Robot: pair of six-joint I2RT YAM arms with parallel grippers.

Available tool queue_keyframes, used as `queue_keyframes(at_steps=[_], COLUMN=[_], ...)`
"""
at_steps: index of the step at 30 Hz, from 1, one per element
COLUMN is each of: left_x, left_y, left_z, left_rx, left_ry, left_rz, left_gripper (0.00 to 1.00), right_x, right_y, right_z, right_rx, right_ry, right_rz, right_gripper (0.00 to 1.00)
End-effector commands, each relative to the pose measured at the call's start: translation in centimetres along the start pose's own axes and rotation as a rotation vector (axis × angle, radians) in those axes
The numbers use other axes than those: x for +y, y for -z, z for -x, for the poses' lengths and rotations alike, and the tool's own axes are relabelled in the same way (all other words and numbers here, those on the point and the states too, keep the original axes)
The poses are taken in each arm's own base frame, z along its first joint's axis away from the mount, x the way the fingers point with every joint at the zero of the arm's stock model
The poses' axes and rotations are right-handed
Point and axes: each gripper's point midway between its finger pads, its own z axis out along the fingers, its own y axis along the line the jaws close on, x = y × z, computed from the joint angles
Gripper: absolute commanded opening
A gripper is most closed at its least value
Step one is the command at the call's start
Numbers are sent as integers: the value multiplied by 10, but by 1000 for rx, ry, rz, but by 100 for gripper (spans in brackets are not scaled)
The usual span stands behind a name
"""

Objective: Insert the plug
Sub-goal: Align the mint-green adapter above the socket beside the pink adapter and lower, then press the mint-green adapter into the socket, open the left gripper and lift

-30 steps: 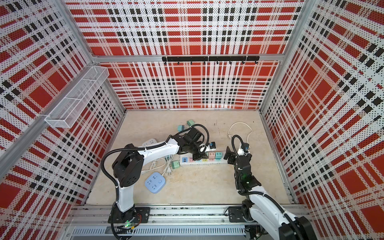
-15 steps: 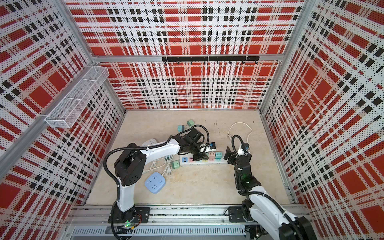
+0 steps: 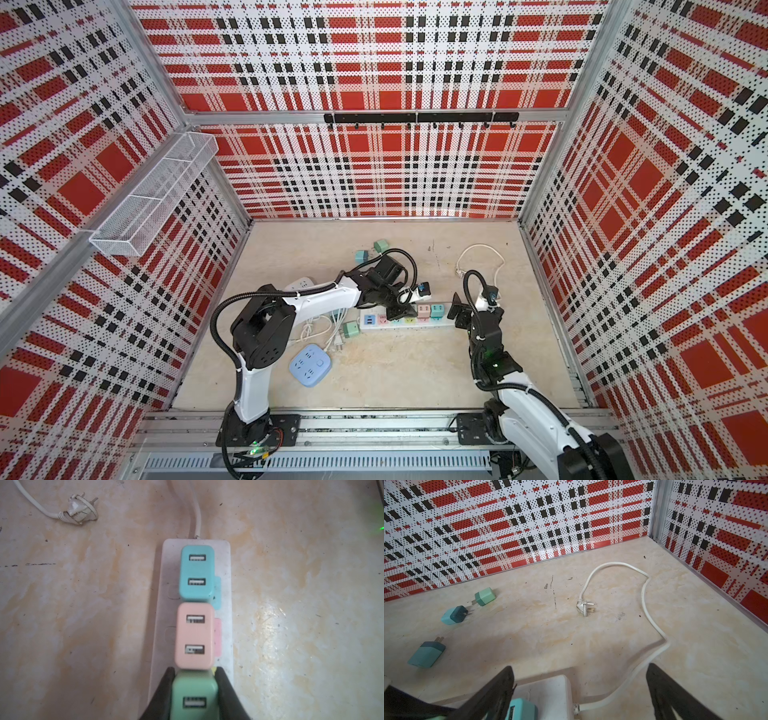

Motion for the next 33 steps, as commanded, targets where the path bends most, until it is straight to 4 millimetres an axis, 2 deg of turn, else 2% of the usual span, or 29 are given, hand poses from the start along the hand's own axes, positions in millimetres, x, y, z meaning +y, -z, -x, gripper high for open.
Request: queue_keyframes(at_steps=[1,19,24,27,28,33], left_x=[-2,-17,-16,-10,-7,-6], left_y=[-10,-26,-24,-16,-11,27], left_z=[-20,-43,-42,-34,-28,8], left_rx=[48,89,68,20,-3,-117], left_ry=[21,31,41,53,52,41], left_rz=[-11,-45,-34,-2,11,42], left_gripper=[0,0,2,34,99,99], right_x=[0,0,-1,-2,-2,-3], right_y=[2,3,4,5,5,5], right_z=[9,9,9,10,10,10], right_rx=[-43,-48,-50,-54,-55,-53], right_ry=[-30,-33,-34,-37,-38,-37], right_rz=[7,6,7,2,2,-2], right_gripper=[100,100,100,100,100,100])
